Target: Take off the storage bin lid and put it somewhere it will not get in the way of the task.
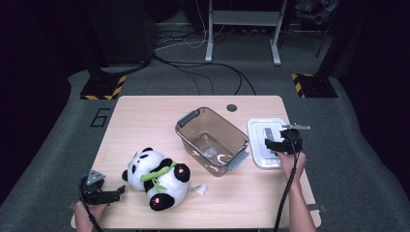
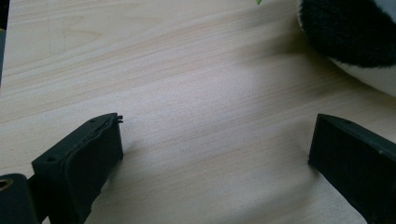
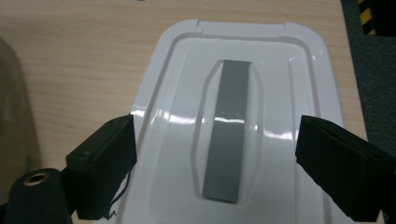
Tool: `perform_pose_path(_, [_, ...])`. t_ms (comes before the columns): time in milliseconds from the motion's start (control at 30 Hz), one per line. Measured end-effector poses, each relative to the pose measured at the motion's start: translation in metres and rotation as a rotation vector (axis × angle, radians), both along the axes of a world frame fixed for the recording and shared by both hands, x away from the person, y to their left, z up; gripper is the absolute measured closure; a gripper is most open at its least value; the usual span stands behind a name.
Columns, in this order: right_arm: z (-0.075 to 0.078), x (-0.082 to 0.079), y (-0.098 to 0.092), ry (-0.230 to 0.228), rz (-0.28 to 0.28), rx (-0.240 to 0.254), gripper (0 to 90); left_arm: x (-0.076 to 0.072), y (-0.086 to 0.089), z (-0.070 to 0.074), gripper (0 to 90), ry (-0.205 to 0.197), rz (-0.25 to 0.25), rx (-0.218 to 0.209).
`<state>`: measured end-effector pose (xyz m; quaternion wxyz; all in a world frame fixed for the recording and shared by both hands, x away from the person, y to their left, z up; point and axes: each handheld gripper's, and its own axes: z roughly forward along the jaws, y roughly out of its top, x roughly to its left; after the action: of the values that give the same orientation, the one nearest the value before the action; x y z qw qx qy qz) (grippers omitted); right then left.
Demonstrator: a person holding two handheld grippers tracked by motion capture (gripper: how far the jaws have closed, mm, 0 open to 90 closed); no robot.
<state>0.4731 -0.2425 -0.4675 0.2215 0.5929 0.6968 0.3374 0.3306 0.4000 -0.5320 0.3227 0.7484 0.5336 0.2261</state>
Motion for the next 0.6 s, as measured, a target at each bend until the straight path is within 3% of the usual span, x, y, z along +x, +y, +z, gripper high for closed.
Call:
perform_pose_path(200, [0.003, -0.025, -0.002, -0.010, 0.062, 0.016, 0.3, 0.000, 0.000, 0.000, 2.5, -0.003, 0.001, 0.000])
perform_pose_path(433, [0.007, -0.054, 0.000, -0.064, 0.081, 0.031, 0.0, 0.000, 0.000, 0.000, 2.6, -0.002, 0.001, 0.000])
perform_pose_path(600, [0.001, -0.076, 0.012, -0.065, 0.132, 0.044, 0.0, 0.000, 0.000, 0.000, 2.5, -0.002, 0.001, 0.001])
